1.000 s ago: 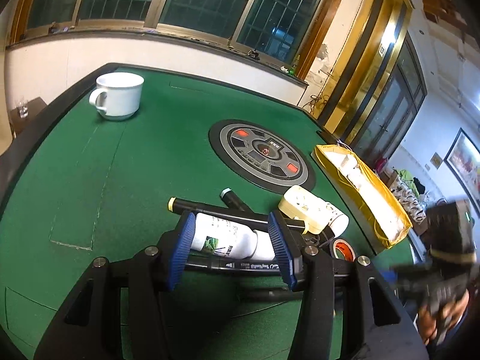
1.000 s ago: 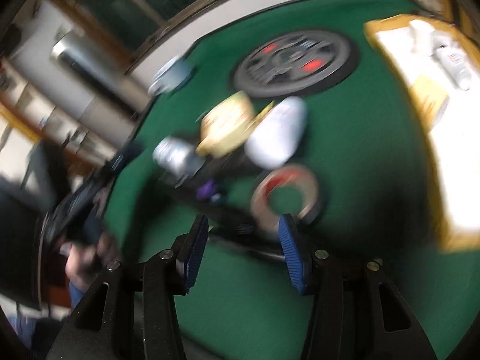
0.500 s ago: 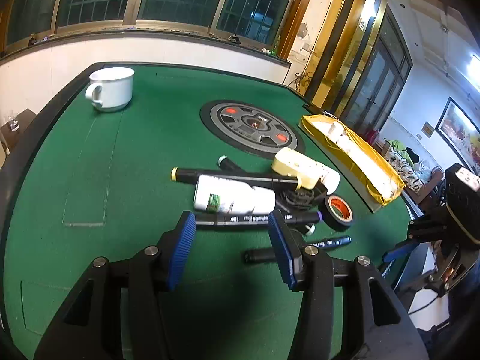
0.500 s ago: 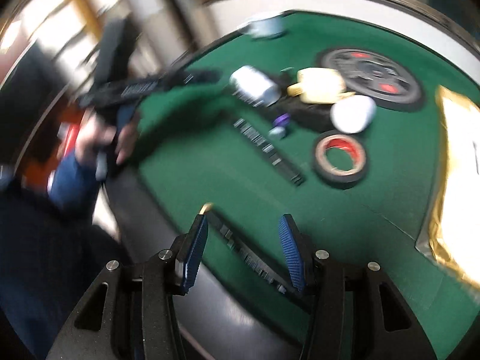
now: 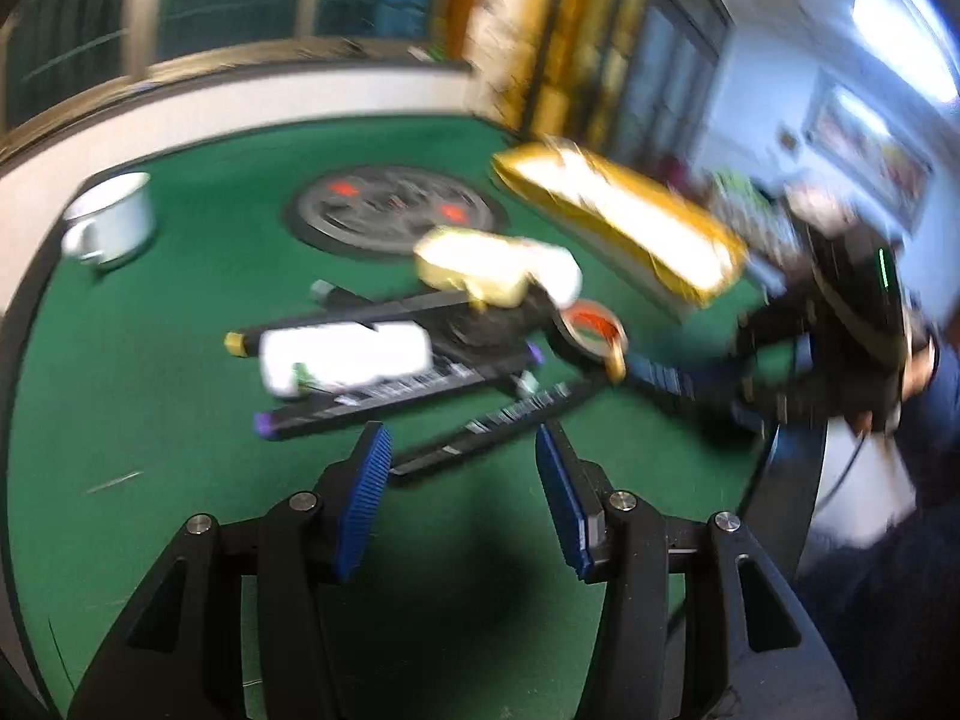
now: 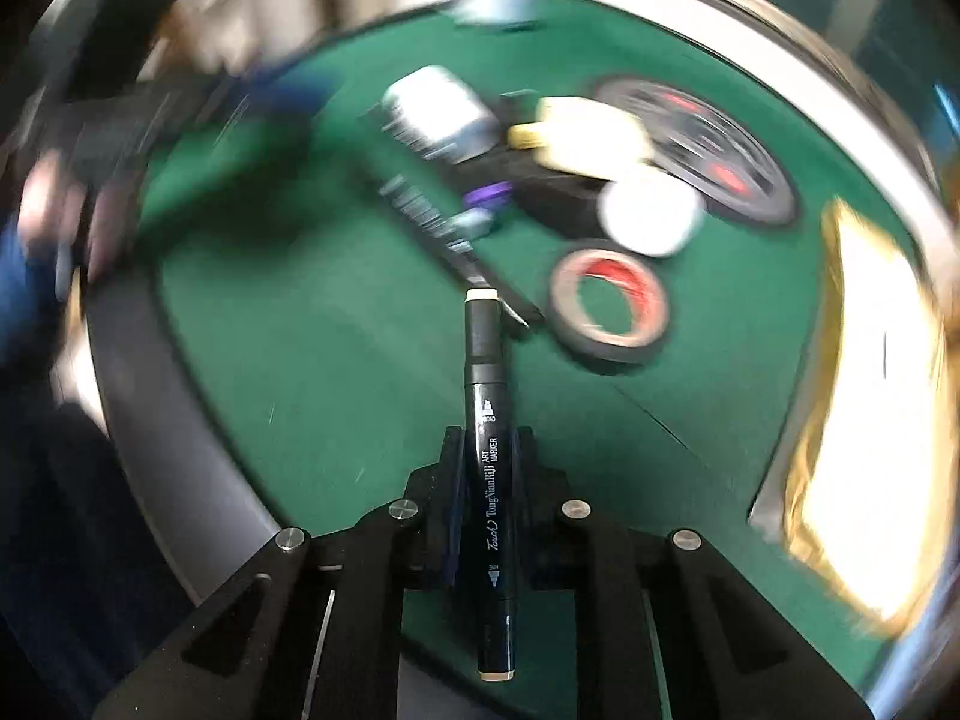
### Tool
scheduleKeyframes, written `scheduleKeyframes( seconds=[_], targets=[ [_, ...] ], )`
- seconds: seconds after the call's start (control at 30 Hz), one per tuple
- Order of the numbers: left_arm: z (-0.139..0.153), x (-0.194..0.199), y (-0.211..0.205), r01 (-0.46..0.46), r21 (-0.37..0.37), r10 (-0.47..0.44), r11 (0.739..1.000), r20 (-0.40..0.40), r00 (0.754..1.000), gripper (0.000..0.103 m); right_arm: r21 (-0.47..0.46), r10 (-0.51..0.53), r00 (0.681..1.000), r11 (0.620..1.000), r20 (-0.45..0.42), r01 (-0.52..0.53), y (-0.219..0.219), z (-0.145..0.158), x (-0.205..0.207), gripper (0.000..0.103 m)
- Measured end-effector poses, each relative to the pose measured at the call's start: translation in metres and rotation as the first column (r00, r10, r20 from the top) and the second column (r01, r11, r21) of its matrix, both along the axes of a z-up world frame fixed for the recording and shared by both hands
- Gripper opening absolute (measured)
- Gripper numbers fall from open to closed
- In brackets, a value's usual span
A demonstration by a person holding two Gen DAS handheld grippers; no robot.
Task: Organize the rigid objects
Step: 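Grasp a black marker with the right tool, then grasp another black marker with the left tool while the right tool holds its marker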
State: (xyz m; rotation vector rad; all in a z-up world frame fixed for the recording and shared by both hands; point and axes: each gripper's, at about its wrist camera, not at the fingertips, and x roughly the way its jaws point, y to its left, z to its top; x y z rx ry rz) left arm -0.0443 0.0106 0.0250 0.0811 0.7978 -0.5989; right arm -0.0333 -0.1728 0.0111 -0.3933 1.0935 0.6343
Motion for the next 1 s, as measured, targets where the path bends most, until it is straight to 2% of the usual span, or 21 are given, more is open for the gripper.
scheduleKeyframes(
  seconds=[0.07, 0.17, 0.33, 0.47, 0.5, 0.7, 0.9, 0.93, 1.0],
  targets=[
    [-0.004, 0.001, -0.017, 0.095, 0.090, -0.094, 0.991, -0.015, 0.995, 0.049, 0.111, -0.126, 0.991, 0.985, -0.037, 0.129, -0.021, 0.001, 0.009, 0.013],
    [-0.010, 0.012, -0.034, 0.195, 0.173, -0.186, 0.965, -0.067, 0.980, 0.049, 0.217, -0.199, 0.977, 0.953, -0.078, 0.212, -0.035, -0.001, 0.012, 0.013],
    [-0.009, 0.033, -0.053, 0.249, 0.285, -0.229, 0.925, -0.103, 0.968, 0.049, 0.300, -0.257, 0.960, 0.912, -0.113, 0.279, -0.048, -0.004, 0.016, 0.013],
    [-0.020, 0.035, -0.073, 0.287, 0.334, -0.247, 0.898, -0.157, 0.956, 0.049, 0.328, -0.268, 0.953, 0.896, -0.141, 0.301, -0.051, -0.011, 0.015, 0.013],
    [-0.019, 0.031, -0.076, 0.269, 0.337, -0.234, 0.902, -0.143, 0.962, 0.046, 0.331, -0.272, 0.952, 0.893, -0.141, 0.304, -0.051, -0.012, 0.013, 0.013],
    [-0.019, -0.004, -0.092, 0.216, 0.295, -0.159, 0.931, -0.205, 0.966, 0.044, 0.326, -0.270, 0.951, 0.895, -0.149, 0.305, -0.051, -0.017, 0.005, 0.014],
    [-0.020, -0.008, -0.096, 0.126, 0.266, -0.086, 0.956, -0.158, 0.984, 0.038, 0.246, -0.247, 0.966, 0.934, -0.077, 0.259, -0.038, -0.013, -0.001, 0.014],
    [-0.020, -0.004, -0.099, 0.116, 0.263, -0.080, 0.958, -0.145, 0.986, 0.036, 0.231, -0.244, 0.968, 0.940, -0.062, 0.251, -0.035, -0.012, -0.003, 0.014],
    [-0.021, -0.001, -0.102, 0.109, 0.247, -0.081, 0.963, -0.122, 0.989, 0.023, 0.201, -0.237, 0.971, 0.950, -0.035, 0.239, -0.031, -0.012, -0.007, 0.015]
  ],
)
